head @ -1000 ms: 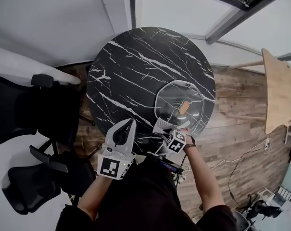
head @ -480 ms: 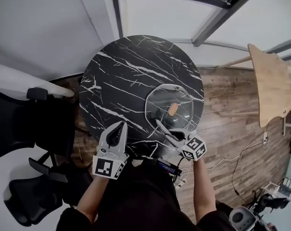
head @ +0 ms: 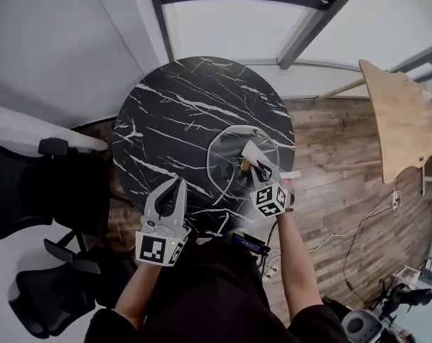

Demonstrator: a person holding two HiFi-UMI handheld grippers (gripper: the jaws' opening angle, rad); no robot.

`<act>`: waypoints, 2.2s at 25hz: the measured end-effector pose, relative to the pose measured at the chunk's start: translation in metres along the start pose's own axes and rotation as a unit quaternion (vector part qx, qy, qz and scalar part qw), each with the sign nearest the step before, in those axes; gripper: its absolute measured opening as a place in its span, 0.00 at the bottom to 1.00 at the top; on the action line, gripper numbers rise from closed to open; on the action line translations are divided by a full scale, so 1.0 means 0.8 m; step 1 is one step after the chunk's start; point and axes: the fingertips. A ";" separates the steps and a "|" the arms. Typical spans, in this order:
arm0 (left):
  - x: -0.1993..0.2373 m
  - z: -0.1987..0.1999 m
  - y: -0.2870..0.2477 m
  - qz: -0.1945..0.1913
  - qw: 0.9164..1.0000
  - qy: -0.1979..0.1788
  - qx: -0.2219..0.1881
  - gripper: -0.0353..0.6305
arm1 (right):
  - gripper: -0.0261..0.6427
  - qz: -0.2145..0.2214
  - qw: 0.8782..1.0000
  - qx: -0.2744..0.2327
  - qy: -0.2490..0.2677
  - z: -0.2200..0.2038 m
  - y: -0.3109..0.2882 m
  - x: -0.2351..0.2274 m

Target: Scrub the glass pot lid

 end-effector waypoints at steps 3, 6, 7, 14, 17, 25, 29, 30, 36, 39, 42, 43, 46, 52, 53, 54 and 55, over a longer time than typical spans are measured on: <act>0.000 -0.005 -0.001 0.006 1.000 0.005 0.006 0.06 | 0.14 0.020 1.000 0.014 -0.001 -0.008 -0.021 0.010; 0.007 -0.005 0.001 0.015 1.000 0.004 0.008 0.06 | 0.14 0.035 0.999 0.022 0.001 -0.012 -0.033 0.024; 0.009 -0.004 0.001 0.017 1.000 0.003 0.008 0.06 | 0.14 0.037 0.999 0.025 0.004 -0.012 -0.035 0.025; 0.021 -0.001 -0.002 0.023 1.000 0.005 0.005 0.06 | 0.14 0.055 0.996 0.057 0.044 -0.022 -0.048 0.041; 0.022 -0.006 -0.001 0.021 1.000 0.004 0.009 0.06 | 0.14 0.061 0.995 0.061 0.040 -0.021 -0.048 0.041; 0.022 -0.001 -0.003 0.020 1.000 0.009 0.002 0.06 | 0.14 0.064 0.995 0.067 0.046 -0.021 -0.046 0.046; 0.023 0.000 0.001 0.020 1.000 0.008 0.000 0.06 | 0.14 0.069 0.994 0.068 0.052 -0.022 -0.041 0.056; 0.023 0.000 0.003 0.020 1.000 0.007 0.000 0.06 | 0.14 0.070 0.994 0.069 0.052 -0.023 -0.040 0.058; 0.027 0.002 0.010 0.020 1.000 0.007 -0.004 0.06 | 0.14 0.079 0.994 0.070 0.042 -0.022 -0.036 0.070; 0.026 0.001 0.015 0.019 1.000 0.007 -0.004 0.06 | 0.14 0.080 0.994 0.070 0.034 -0.023 -0.034 0.076; 0.026 -0.001 0.019 0.017 1.000 0.007 -0.004 0.06 | 0.14 0.079 0.994 0.070 0.028 -0.023 -0.032 0.081; 0.026 -0.001 0.020 0.017 1.000 0.008 -0.004 0.06 | 0.14 0.080 0.994 0.070 0.026 -0.023 -0.032 0.083; 0.026 0.000 0.023 0.016 1.000 0.010 -0.006 0.06 | 0.14 0.083 0.994 0.070 0.020 -0.023 -0.030 0.090; 0.023 0.000 0.025 0.008 1.000 0.004 -0.006 0.06 | 0.15 0.088 0.994 0.072 0.006 -0.025 -0.023 0.107; 0.022 0.000 0.024 0.007 1.000 0.005 -0.006 0.06 | 0.15 0.091 0.993 0.071 0.003 -0.025 -0.022 0.110; 0.022 0.001 0.024 0.006 1.000 0.005 -0.006 0.06 | 0.15 0.094 0.993 0.070 -0.003 -0.024 -0.020 0.112; 0.021 0.000 0.024 0.006 1.000 0.005 -0.006 0.06 | 0.15 0.098 0.993 0.067 -0.011 -0.023 -0.018 0.114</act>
Point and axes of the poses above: the fingertips, and each gripper's own axes: y backward along the fingers, x to its left, z out of its top, and after that the axes turned 3 degrees about x, right-handed
